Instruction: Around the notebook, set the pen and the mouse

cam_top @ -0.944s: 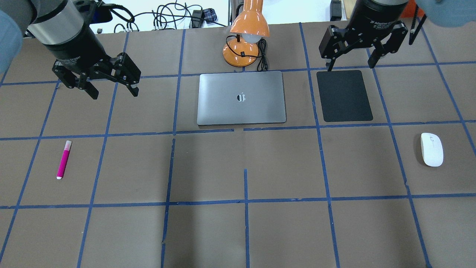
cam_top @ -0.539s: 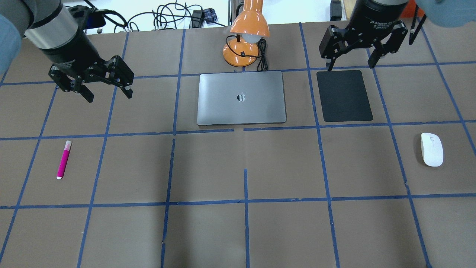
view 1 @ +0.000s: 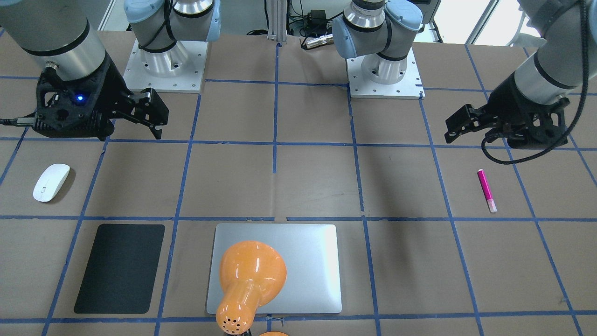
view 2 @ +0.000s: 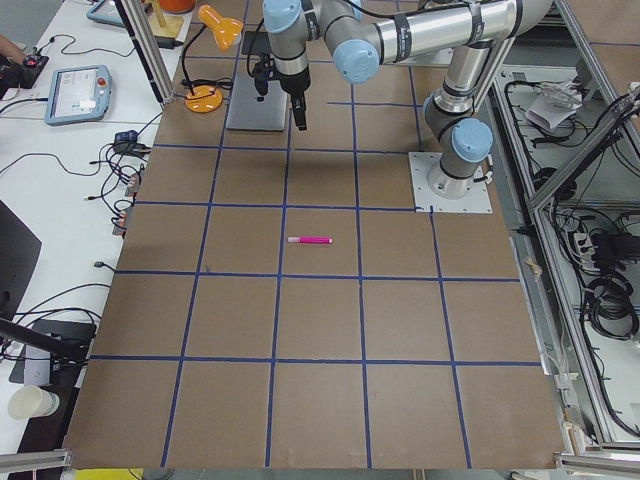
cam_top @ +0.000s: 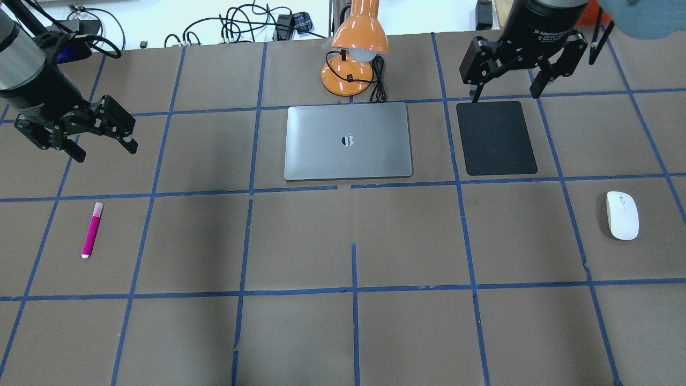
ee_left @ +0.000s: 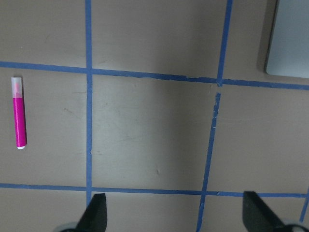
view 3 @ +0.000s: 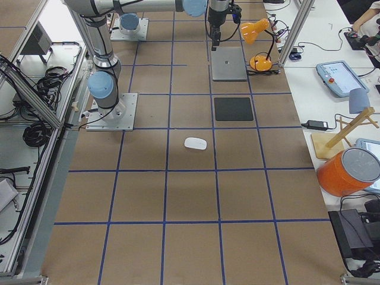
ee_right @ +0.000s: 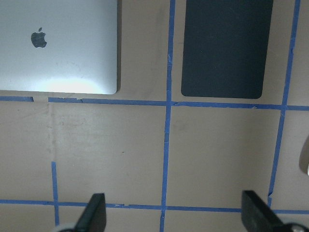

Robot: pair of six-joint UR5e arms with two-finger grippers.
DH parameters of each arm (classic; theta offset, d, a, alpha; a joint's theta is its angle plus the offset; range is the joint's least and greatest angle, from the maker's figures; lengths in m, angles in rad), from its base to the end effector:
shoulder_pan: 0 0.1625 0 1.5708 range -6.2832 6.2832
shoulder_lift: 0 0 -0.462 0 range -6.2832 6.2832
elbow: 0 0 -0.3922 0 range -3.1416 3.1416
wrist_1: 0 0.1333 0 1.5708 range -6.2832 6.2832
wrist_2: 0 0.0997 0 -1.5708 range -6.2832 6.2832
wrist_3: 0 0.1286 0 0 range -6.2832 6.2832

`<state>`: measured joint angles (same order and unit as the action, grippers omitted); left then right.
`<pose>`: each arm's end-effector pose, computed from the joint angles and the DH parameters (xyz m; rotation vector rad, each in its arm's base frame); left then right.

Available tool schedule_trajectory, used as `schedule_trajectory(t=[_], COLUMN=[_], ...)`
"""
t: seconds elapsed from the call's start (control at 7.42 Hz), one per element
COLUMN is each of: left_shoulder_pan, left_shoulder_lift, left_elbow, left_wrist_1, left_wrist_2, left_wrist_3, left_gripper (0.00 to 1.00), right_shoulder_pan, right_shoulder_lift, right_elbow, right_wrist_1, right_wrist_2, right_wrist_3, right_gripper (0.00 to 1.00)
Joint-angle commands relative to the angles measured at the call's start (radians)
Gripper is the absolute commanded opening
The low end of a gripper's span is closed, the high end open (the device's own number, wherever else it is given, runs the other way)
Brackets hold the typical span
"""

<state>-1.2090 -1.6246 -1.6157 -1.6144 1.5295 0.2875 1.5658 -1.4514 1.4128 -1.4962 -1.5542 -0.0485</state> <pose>0.0458 -0.5126 0.4438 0.1178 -3.0492 -0.1860 0.1327 -0.5426 0.5043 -0.0675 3.1228 0.0555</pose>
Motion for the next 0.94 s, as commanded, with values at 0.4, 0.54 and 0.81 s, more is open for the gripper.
schedule_trajectory(t=[0.4, 0.54, 0.81], left_shoulder_pan=[0.274, 0.298, 0.316], left_shoulder_lift=[-0.104, -0.130, -0.173], left_elbow=[-0.272, -0.332, -0.410], left_wrist_1=[0.509, 0.609, 0.677], left_wrist_2=[0.057, 0.057, 0.052], left_wrist_3=[0.406, 0.457, 0.498], left_gripper=[1.00, 1.00, 1.00], right_shoulder_pan=[-0.012, -0.035, -0.154], right_shoulder_lift=[0.003, 0.008, -0.003], right_elbow=[0.002, 0.003, 0.067], right_wrist_1=[-0.010, -0.021, -0.054], right_wrist_2=[0.002, -0.003, 0.000], right_wrist_3=[-0.020, -0.084, -0.202], right_gripper=[1.00, 1.00, 1.00])
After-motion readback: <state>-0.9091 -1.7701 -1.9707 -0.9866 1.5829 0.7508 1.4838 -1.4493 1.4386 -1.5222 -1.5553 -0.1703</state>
